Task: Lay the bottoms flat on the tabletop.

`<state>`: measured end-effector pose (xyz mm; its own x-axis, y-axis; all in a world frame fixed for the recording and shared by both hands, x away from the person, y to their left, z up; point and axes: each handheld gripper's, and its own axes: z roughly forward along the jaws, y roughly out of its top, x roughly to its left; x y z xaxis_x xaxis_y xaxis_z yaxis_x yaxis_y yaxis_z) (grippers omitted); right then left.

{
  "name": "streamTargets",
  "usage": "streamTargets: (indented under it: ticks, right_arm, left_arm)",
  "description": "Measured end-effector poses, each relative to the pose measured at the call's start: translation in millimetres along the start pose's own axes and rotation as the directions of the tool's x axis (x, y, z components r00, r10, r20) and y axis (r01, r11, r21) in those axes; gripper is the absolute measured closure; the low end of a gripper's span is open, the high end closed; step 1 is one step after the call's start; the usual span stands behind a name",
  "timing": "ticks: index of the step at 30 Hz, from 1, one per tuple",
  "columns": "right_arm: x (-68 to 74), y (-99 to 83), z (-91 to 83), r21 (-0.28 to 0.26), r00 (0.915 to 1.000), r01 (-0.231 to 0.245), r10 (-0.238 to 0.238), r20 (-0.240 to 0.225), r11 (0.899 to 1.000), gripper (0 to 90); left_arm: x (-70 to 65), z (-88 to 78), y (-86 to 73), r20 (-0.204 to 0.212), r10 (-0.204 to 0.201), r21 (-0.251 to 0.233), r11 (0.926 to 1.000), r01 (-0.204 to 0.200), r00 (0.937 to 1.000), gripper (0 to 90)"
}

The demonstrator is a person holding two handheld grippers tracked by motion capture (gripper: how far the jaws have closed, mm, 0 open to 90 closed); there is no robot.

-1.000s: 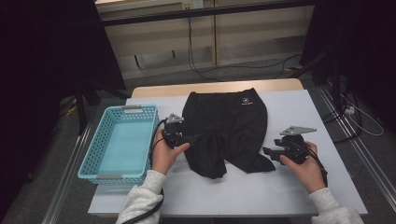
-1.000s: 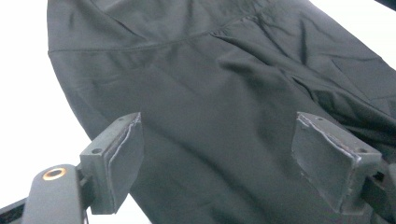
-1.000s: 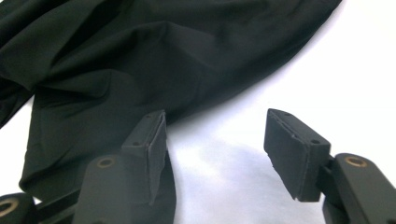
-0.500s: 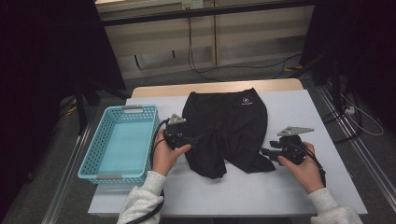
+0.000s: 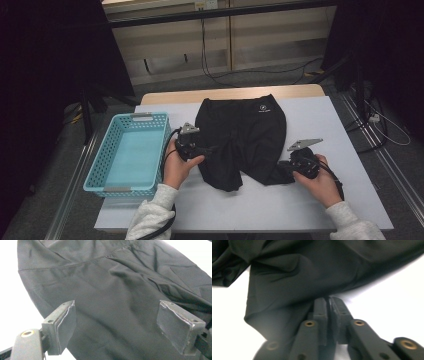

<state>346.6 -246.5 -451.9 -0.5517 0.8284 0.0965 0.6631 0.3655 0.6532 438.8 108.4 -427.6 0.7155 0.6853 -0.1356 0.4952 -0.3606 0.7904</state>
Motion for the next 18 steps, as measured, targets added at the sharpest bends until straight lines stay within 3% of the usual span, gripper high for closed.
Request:
streamTargets:
  ticks: [4,10,15,18]
  right_arm:
    - [3.5,2.0,-0.5,0.015,0.9994,0.031,-0.031,-0.015,0.999,90.0]
    - [3.1,2.3,-6.8,0.020,0.9990,0.031,-0.030,-0.034,0.999,90.0]
    - [-5.4,-0.6,-21.8,-0.001,0.9999,0.002,-0.002,-0.016,1.000,90.0]
    - [-10.0,-3.5,-28.1,0.004,0.9995,0.005,-0.005,0.031,1.000,90.0]
  left_arm:
    - [0.2,-0.3,-0.7,0.005,0.002,0.000,1.0000,-0.002,1.0000,17.7]
    - [0.2,-1.3,0.6,0.010,-0.001,-0.007,1.0000,0.002,0.9999,18.1]
    - [-0.5,-0.5,1.8,0.019,-0.002,-0.008,1.0000,0.002,0.9998,18.5]
    - [-1.3,-0.2,3.1,0.023,-0.002,-0.012,0.9999,0.002,0.9997,18.7]
